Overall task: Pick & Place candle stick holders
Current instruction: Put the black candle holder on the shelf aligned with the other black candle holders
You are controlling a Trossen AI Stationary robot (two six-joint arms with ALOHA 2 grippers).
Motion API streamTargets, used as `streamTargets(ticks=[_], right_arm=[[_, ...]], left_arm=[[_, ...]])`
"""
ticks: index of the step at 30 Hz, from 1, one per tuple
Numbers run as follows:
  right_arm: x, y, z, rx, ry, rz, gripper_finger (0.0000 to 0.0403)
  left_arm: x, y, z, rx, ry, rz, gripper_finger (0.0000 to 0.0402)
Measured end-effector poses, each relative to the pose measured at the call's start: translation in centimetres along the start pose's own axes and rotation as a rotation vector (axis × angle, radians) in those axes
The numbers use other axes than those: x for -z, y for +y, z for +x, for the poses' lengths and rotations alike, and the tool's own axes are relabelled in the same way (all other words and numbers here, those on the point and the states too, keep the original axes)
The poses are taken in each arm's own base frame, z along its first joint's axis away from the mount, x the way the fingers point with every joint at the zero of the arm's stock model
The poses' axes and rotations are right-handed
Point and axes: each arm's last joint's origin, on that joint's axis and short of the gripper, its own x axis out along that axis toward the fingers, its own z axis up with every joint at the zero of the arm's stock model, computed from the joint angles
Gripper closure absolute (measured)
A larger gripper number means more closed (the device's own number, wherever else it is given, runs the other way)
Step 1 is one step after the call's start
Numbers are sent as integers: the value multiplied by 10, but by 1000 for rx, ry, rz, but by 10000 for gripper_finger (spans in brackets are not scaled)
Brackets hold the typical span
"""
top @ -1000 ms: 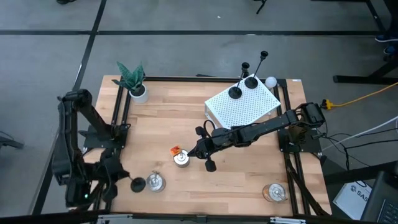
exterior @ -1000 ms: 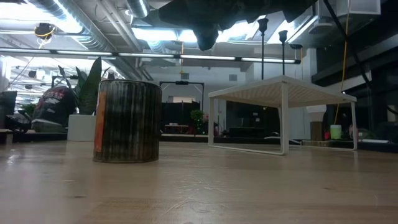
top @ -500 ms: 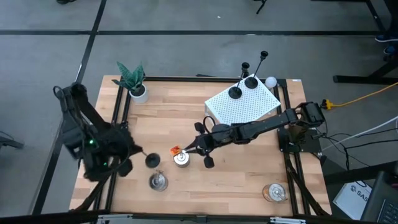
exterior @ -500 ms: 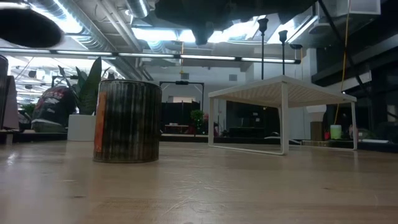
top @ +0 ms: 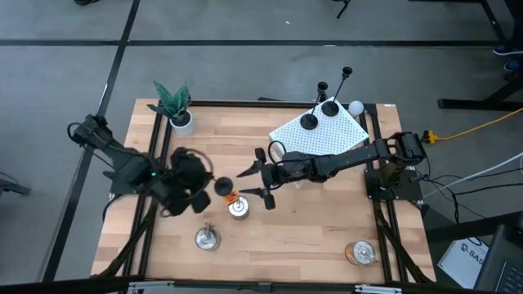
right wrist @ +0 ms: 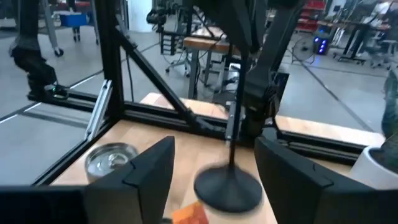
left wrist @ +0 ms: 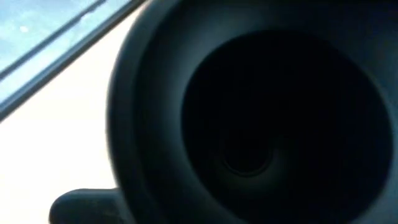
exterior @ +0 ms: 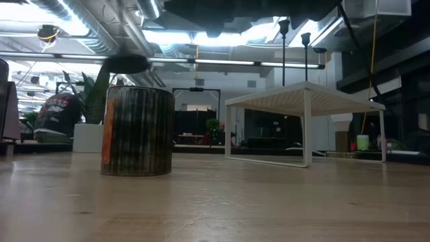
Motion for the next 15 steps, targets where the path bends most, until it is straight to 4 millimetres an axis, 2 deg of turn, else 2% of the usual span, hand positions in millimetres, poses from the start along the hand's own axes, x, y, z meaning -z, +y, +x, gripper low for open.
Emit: streamTargets(ticks=[8,15], right_arm=[[-1,-8,-1,23,-18,1,173],[1,-12,-1,31,2,5,174]], left_arm=[[-31,-14,38,54,-78,44,389],[-44,-16,55,92,-83,66,388]])
